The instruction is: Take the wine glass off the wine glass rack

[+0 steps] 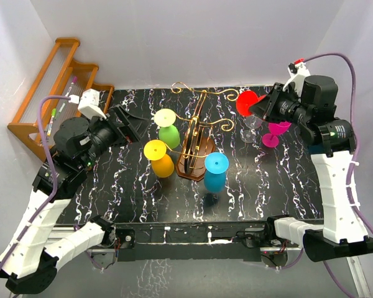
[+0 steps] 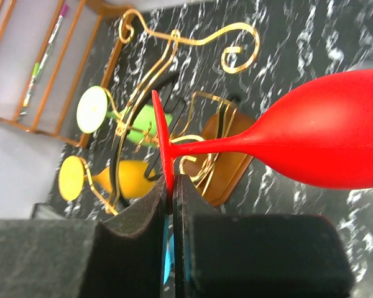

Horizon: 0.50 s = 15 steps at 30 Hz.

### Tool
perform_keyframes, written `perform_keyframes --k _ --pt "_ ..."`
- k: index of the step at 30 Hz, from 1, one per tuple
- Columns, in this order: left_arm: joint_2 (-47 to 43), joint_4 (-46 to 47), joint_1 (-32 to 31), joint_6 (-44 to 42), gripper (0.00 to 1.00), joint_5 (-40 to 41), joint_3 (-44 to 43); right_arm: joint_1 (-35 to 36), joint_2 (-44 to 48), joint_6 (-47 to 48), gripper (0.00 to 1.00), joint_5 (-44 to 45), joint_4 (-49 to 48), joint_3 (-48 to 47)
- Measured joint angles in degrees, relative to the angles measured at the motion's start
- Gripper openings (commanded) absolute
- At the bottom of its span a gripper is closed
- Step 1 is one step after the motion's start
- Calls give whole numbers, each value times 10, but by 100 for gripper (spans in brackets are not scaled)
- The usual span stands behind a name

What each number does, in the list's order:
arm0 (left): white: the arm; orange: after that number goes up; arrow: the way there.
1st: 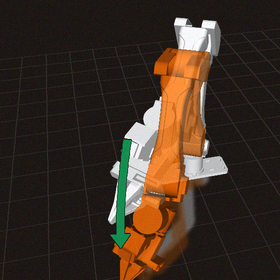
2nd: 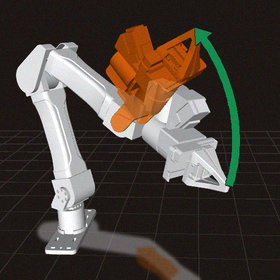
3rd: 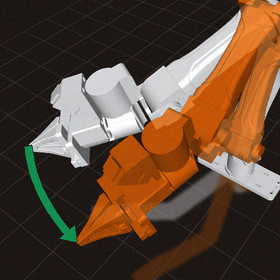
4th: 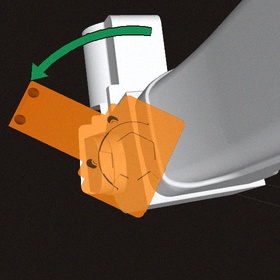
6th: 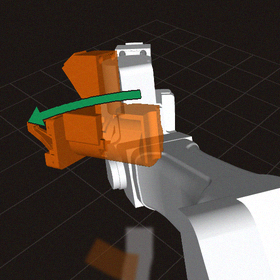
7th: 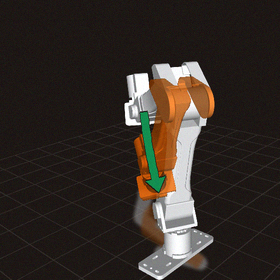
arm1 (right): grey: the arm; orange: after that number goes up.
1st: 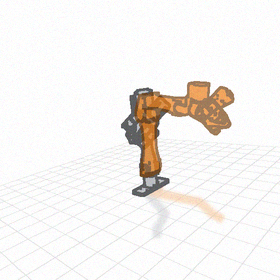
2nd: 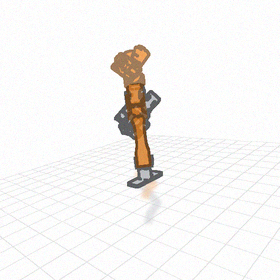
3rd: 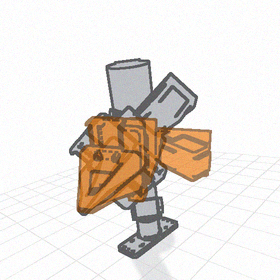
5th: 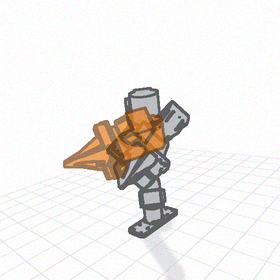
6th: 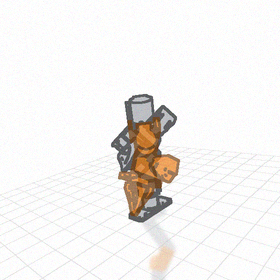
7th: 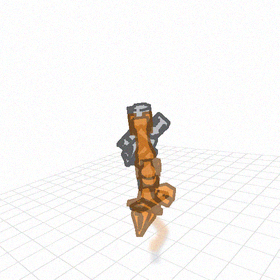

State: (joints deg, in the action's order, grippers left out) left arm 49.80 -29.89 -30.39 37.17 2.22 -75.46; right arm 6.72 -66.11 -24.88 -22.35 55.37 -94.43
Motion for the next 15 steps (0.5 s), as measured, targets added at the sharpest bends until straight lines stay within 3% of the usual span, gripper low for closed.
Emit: perform_keyframes --k 4,8,10,12,15 --pt "4 17 0 16 91 -23 -7 19 0 64 8 17 -77 6" --pt "17 21 0 35 81 -36 -20 98 -20 134 7 35 -165 6" --pt "24 18 0 48 64 -39 -29 173 -52 195 7 72 -188 -15" --pt "33 11 0 63 54 -40 -40 261 -84 267 7 123 -215 -26" --pt "47 -13 0 99 53 -40 -68 400 -124 381 7 201 -239 -20"
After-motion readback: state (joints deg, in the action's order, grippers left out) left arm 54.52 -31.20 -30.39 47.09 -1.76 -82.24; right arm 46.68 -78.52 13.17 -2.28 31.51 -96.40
